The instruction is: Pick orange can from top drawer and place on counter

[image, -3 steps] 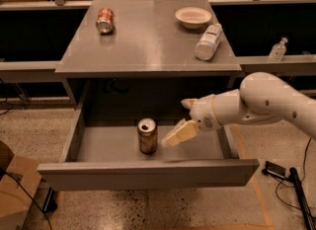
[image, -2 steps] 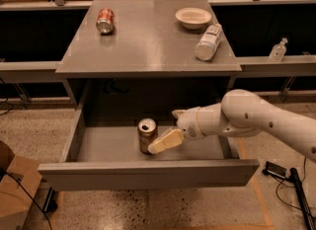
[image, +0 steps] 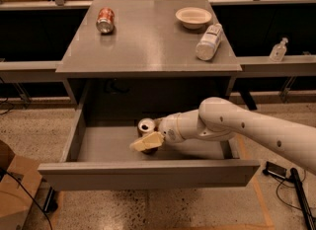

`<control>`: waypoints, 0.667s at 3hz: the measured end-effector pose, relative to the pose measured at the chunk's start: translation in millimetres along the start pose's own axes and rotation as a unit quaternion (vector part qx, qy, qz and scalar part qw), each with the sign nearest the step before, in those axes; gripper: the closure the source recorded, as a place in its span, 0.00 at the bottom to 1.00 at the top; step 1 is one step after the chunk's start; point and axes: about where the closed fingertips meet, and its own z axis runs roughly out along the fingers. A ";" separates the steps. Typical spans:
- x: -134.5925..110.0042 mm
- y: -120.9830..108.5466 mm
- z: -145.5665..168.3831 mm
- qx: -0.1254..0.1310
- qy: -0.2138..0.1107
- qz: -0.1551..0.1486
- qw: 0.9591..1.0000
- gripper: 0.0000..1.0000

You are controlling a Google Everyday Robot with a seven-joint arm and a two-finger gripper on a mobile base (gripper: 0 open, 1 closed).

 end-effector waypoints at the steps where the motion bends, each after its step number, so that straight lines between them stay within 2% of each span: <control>1: -14.2 2.0 9.6 -0.010 -0.021 0.006 1.000 0.42; 2: -40.4 4.5 -10.6 -0.009 -0.036 -0.018 0.999 0.65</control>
Offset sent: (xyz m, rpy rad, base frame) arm 0.0185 -0.0013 0.0825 0.0802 -0.1188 0.0296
